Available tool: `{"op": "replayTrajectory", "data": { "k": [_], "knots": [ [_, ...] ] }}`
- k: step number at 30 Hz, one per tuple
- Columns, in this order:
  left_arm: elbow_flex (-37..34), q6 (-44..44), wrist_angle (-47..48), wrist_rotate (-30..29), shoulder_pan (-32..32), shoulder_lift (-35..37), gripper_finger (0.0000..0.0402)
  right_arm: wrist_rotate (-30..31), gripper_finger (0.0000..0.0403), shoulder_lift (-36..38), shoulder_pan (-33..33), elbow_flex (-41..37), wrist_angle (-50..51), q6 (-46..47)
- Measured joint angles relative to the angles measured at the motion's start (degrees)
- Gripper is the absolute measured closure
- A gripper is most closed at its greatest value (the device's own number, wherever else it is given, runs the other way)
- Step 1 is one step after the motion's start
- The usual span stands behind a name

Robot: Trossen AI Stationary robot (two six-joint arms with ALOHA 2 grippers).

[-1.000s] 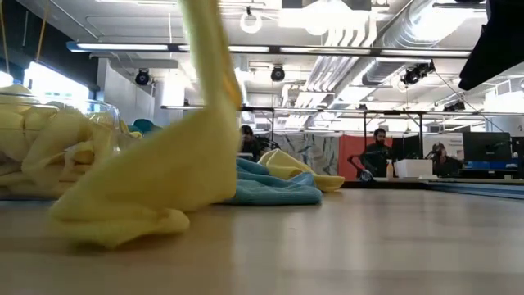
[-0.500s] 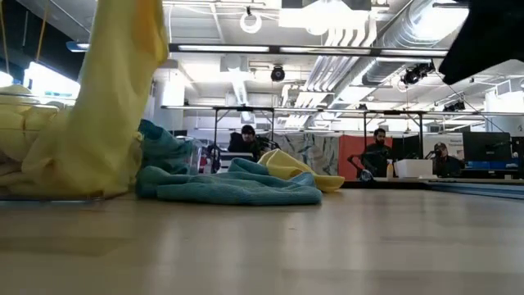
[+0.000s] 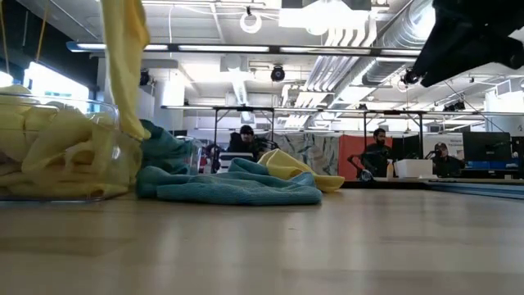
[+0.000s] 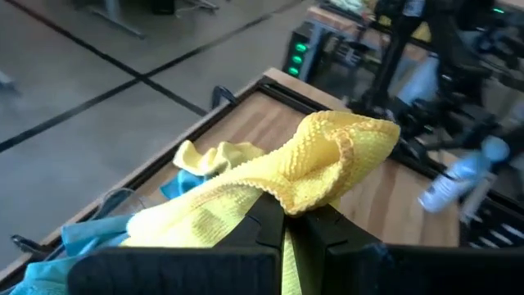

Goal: Sort microfiber towel by color & place in baskets
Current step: Put the yellow microfiber cloth into the bottom transparent bin

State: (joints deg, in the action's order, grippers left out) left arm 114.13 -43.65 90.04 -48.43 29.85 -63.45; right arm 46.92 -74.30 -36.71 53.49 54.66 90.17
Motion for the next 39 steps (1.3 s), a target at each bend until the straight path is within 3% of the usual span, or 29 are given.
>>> {"op": "replayTrajectory", "data": {
  "k": [12,18,23,29,33,39],
  "knots": [
    [-0.02,8.07,-0.01,16.91,0.03,4.39,0.0401,-0.15,0.0279,0.0,9.26,0.0,-2.96,-0.13],
    [-3.13,10.46,-0.04,11.79,0.0,6.48,0.0401,-0.17,0.0279,0.0,11.63,0.0,-5.02,-0.17],
    [-13.12,9.44,-0.15,9.48,-0.39,6.59,0.0401,-0.19,0.0279,0.0,12.4,0.0,-6.54,-0.53],
    [-26.82,2.01,-0.11,17.6,-2.12,7.1,0.0401,-1.83,0.0279,0.0,12.38,0.0,-6.52,-1.08],
    [-36.23,-4.98,-2.02,18.91,-2.94,6.35,0.0401,-3.68,0.0279,0.0,12.38,0.0,-6.54,-3.18],
    [-49.52,-8.65,-10.44,21.28,-5.04,6.11,0.0401,-4.62,0.0279,0.0,12.38,0.0,-6.52,-4.25]
  ]
}}
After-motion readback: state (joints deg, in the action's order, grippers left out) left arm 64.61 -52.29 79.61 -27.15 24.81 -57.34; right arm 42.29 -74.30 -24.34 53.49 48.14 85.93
